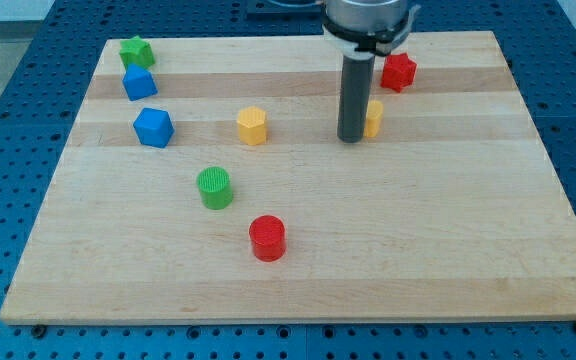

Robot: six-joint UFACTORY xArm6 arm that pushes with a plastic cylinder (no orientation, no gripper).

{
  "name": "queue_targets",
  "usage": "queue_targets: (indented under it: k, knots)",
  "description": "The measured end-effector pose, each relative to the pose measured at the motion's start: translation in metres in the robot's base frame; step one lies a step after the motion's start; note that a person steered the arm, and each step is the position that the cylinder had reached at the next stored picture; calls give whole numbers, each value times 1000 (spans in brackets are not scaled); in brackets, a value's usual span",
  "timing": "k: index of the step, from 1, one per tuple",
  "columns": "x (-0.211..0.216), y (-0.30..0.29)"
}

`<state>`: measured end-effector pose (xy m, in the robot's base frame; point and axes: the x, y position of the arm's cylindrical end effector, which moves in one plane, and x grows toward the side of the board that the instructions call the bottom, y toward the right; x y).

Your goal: Move the blue triangle top left to the blue cube

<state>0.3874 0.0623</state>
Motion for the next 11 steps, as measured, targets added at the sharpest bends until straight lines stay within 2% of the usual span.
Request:
queue_targets:
  k: [3,5,6,7,9,10,11]
  knots:
    - [-150,-189]
    - [-133,-296]
    - [-86,-303]
    - [-73,-324]
    - [-92,-257]
    - [-77,-227]
    - [-76,-270]
